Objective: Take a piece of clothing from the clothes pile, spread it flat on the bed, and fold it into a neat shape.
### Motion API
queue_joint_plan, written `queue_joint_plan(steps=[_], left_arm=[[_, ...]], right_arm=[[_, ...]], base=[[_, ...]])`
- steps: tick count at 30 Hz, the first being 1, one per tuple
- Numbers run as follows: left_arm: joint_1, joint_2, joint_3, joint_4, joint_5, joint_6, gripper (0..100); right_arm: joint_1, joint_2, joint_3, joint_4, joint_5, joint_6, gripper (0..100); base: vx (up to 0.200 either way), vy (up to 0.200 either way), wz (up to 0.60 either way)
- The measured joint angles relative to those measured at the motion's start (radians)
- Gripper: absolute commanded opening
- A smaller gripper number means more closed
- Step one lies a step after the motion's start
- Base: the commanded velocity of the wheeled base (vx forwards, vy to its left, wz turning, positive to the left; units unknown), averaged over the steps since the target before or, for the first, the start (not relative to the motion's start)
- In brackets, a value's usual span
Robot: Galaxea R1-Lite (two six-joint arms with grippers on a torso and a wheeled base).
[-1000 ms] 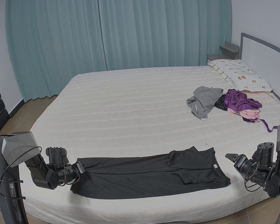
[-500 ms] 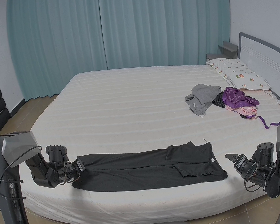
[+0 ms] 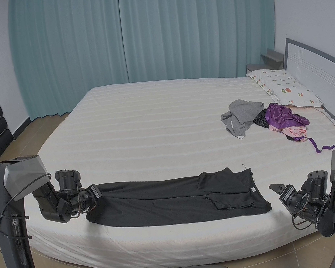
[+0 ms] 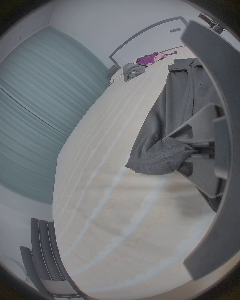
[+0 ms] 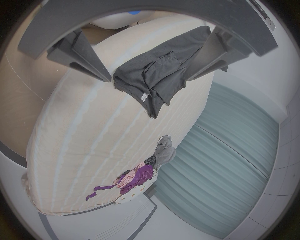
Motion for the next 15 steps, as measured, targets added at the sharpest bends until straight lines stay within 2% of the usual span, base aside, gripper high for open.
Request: queue_joint_plan(steps=[15], left_arm=[[0.038, 0.003, -0.019, 0.008, -0.001, -0.015, 0]], right_arm=[[-0.003, 0.000, 0.000, 0.000, 0.000, 0.000, 100]], base=[[0.000, 0.000, 0.00]])
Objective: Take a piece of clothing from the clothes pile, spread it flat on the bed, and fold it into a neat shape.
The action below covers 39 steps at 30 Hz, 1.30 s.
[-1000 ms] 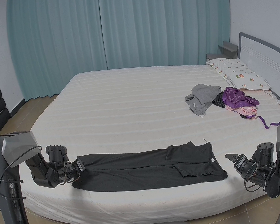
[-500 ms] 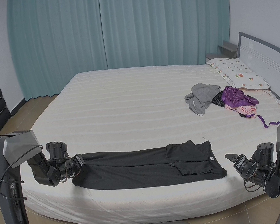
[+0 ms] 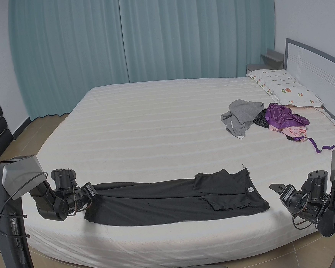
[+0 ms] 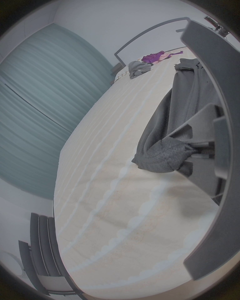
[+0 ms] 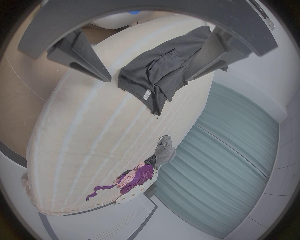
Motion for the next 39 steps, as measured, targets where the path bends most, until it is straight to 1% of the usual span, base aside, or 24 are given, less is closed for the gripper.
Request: queue_joint_plan(steps=[6, 14, 18, 27, 33, 39], left_arm=[[0.009, -0.005, 0.000, 0.001, -0.001, -0.005, 0], [-0.021, -0.010, 0.008, 0.002, 0.001, -0.007, 0], [-0.037, -0.013, 0.012, 0.002, 0.002, -0.009, 0], [-0.075, -0.051, 0.026, 0.006, 0.015, -0.064, 0], [-0.104, -0.097, 0.033, 0.041, 0.071, -0.068, 0], [-0.139, -0.136, 0.029, 0.089, 0.083, -0.068, 0]], right_arm=[[-0.001, 0.000, -0.001, 0.000, 0.000, 0.000, 100], [-0.002, 0.000, -0.001, 0.000, 0.000, 0.000, 100], [-0.001, 0.000, -0.001, 0.000, 0.000, 0.000, 100], [-0.001, 0.000, -0.001, 0.000, 0.000, 0.001, 100], [-0.005, -0.003, -0.001, 0.000, 0.000, 0.001, 100], [-0.008, -0.013, 0.000, 0.000, 0.000, 0.001, 100]], base=[[0.000, 0.000, 0.00], [0.000, 0.000, 0.00], [0.000, -0.200, 0.00], [0.000, -0.200, 0.00], [0.000, -0.200, 0.00], [0.000, -0.200, 0.00]])
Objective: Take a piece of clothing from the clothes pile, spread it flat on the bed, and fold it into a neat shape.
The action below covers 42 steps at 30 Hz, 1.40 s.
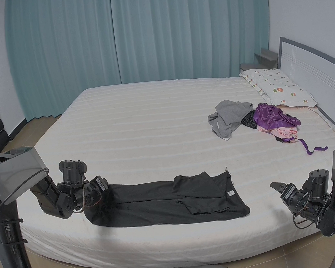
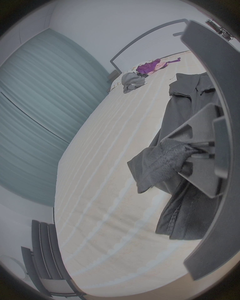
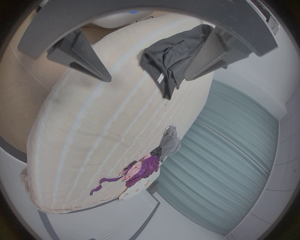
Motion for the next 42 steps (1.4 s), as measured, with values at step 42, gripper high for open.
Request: queue_joint_plan(steps=[42], left_arm=[[-0.305, 0.004, -0.309, 0.377, 0.216, 0.000, 0]], right_arm=[[0.033, -0.010, 0.008, 0.000, 0.001, -0.001, 100]], base=[[0.000, -0.181, 0.00]])
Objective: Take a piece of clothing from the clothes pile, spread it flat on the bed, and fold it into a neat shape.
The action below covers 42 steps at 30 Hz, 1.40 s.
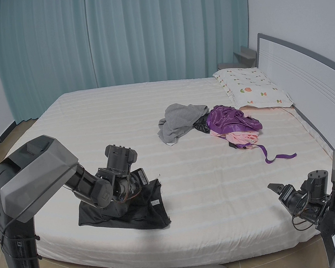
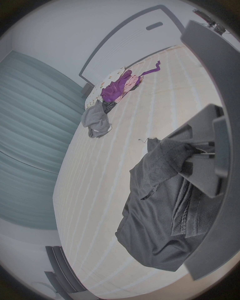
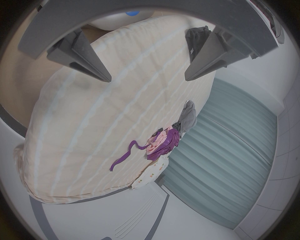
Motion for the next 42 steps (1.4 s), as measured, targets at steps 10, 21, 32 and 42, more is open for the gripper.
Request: queue_joint_plan(steps=[10, 21, 32, 42], left_arm=[[-0.031, 0.098, -0.059, -0.003, 0.054, -0.006, 100], [-0.039, 0.067, -0.049, -0.003, 0.066, -0.084, 100], [0.066, -0.069, 0.063, -0.017, 0.000, -0.226, 100], [0.286, -0.116, 0.179, -0.046, -0.288, -0.503, 100]], right_arm=[[0.002, 0.004, 0.001, 0.000, 0.000, 0.001, 100], [0.053, 0.010, -0.007, 0.000, -0.004, -0.003, 100], [0.166, 0.032, -0.155, 0.162, -0.003, -0.049, 100], [0.257, 0.047, -0.439, 0.482, -0.001, -0.083, 100]], base=[[0.000, 0.000, 0.00], [0.000, 0.000, 0.00], [0.000, 0.000, 0.00], [0.000, 0.080, 0.00]])
